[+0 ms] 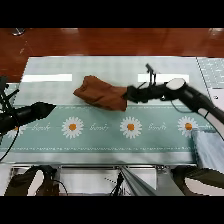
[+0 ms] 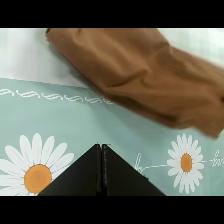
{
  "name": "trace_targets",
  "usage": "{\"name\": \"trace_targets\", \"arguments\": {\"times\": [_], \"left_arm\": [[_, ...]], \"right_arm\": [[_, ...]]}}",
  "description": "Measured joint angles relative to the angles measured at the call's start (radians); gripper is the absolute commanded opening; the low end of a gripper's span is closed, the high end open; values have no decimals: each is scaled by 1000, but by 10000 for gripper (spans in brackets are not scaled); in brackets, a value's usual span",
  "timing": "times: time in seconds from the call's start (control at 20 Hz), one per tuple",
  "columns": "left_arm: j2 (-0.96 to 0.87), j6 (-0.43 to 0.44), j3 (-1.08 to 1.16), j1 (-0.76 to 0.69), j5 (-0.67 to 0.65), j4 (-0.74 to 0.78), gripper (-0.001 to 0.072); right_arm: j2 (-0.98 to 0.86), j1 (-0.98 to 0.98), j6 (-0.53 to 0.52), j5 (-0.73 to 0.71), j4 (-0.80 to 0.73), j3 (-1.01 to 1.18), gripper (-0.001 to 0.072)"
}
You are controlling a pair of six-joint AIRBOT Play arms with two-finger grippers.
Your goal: Fold the shirts.
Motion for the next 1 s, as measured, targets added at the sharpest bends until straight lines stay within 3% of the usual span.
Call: {"name": "trace_targets", "arguments": {"times": [0.45, 1.0], "left_arm": [[0, 0, 0, 0, -3, 0, 21], [0, 0, 0, 0, 1, 0, 21]], "right_arm": [[16, -266, 180, 356, -263, 609, 25], [202, -859, 302, 759, -423, 718, 23]]}}
